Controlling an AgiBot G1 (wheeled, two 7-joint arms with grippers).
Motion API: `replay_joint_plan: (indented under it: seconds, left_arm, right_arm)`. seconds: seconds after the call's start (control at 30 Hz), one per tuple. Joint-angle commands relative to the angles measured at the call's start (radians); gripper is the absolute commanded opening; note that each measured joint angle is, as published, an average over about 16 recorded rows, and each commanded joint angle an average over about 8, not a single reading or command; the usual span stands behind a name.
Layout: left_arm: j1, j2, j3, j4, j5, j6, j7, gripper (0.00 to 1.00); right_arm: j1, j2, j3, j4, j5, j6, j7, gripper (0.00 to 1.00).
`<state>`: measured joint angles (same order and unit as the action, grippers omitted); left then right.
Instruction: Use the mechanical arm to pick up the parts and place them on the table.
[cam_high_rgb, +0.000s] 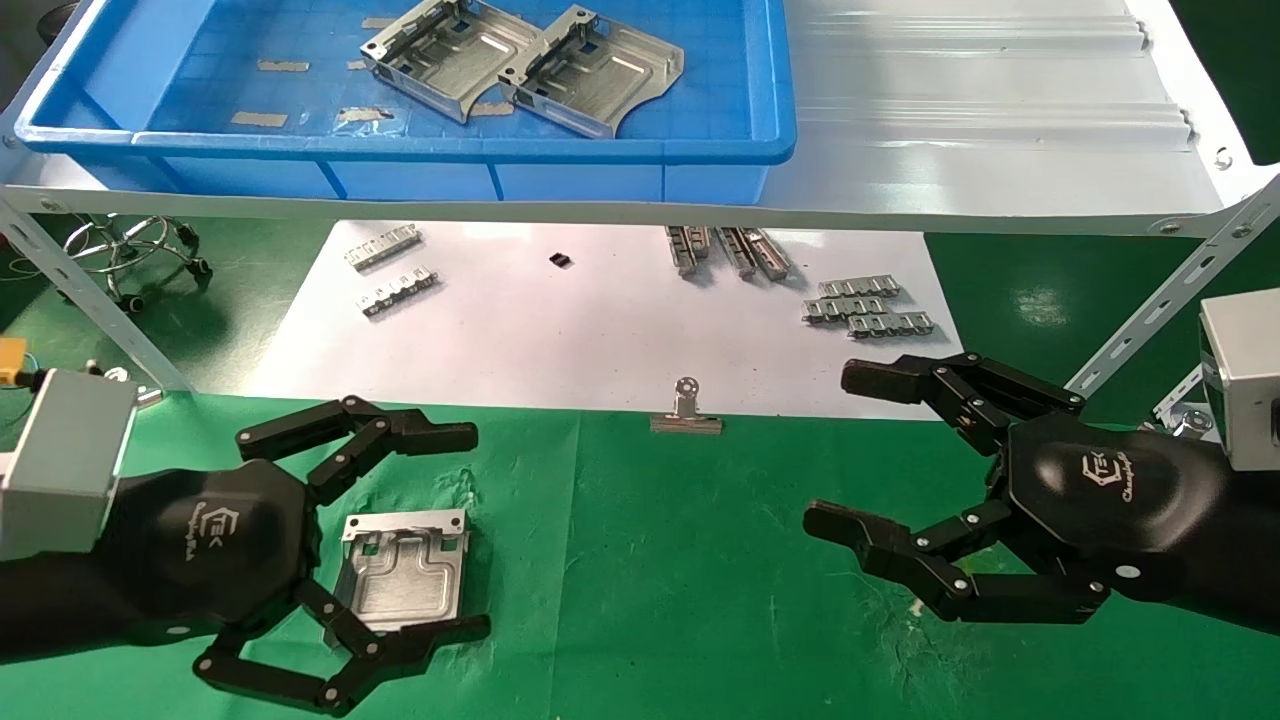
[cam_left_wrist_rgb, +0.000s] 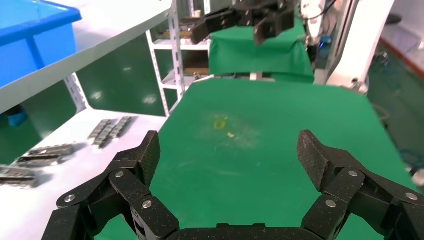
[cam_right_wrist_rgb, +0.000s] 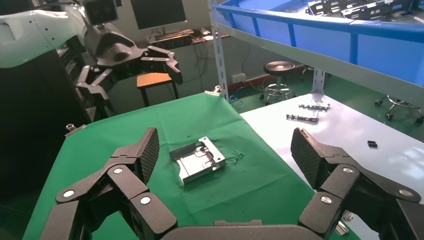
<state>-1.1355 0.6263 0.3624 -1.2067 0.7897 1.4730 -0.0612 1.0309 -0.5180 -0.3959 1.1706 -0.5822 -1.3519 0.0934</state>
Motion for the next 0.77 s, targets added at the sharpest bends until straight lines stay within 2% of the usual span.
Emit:
replay_joint_plan:
  seconds: [0.03, 0.37, 0.77]
  left_arm:
    - [0.011, -0.003, -0.016, -0.015, -0.011, 0.004, -0.024, 1.00]
    - [0.062, -0.015, -0.084, -0.079, -0.061, 0.023, -0.126, 1.00]
    - [0.069, -0.018, -0.094, -0.087, -0.070, 0.027, -0.135, 1.00]
  right_arm:
    - [0.000, 0.000, 0.000, 0.000, 0.000, 0.000, 0.000, 1.00]
    - [0.000, 0.000, 0.000, 0.000, 0.000, 0.000, 0.000, 1.00]
    - [0.000, 0.000, 0.000, 0.000, 0.000, 0.000, 0.000, 1.00]
